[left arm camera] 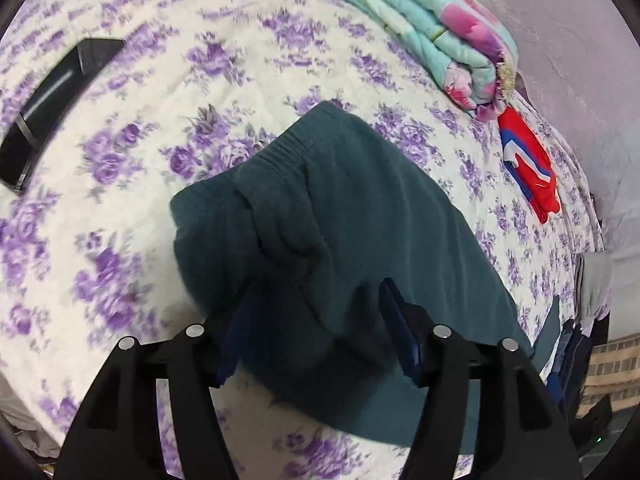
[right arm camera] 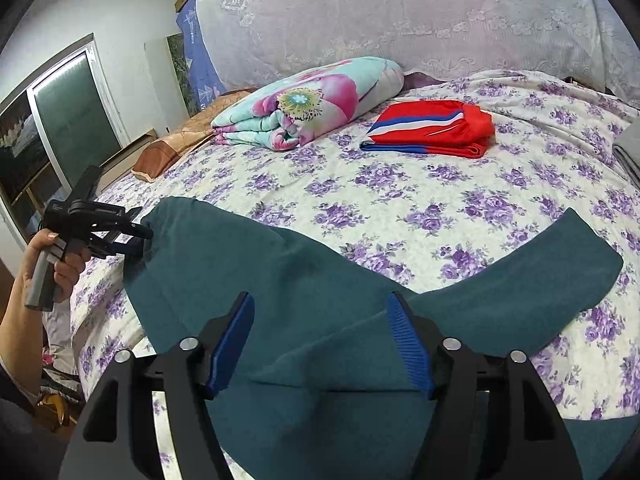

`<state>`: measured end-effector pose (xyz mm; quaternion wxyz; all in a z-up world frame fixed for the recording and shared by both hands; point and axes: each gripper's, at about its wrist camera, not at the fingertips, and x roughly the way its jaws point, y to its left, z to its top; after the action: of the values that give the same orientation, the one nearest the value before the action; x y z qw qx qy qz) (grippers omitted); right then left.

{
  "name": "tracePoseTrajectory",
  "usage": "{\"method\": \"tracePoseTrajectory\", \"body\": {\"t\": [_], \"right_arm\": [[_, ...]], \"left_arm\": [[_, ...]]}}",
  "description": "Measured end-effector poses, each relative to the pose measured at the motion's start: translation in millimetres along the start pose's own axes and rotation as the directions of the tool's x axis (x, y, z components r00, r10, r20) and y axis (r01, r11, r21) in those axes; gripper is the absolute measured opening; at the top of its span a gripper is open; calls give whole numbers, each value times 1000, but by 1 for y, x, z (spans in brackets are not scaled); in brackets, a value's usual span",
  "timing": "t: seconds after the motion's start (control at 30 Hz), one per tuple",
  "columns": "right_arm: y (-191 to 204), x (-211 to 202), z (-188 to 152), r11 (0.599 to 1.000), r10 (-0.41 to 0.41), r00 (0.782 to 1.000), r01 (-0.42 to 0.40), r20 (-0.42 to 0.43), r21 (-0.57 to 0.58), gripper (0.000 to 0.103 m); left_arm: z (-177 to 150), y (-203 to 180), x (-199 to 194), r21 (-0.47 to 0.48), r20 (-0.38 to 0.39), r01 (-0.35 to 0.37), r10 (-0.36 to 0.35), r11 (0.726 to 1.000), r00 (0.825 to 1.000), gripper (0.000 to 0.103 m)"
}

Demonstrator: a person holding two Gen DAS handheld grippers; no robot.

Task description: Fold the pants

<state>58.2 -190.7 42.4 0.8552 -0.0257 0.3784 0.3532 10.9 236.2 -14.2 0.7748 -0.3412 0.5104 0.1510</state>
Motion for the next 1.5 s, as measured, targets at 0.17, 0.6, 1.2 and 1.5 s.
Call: {"method": "tracePoseTrajectory", "body": {"t": [0.17,0.6,1.2,1.5], "right_arm": [[7,4,-2,1000,2,1000,-3,-6,-15,71],[8,7,-3,1000,-5,1000,5,-8,-24,71],[12,27,-11,998,-43,996,40,-79,-41,72],[9,28,-10,999,-24,997,22,-77,-25,75]], "left_arm": [[4,7,19,-19,-31,-5,4,1000,1000,58],[-23,-6,-54,49,183,-28,19,998,983,8],[-7,17,-24,32,136,-72,67,997,988,30],[10,30,-73,57,252,-96,78,994,965,84]]}}
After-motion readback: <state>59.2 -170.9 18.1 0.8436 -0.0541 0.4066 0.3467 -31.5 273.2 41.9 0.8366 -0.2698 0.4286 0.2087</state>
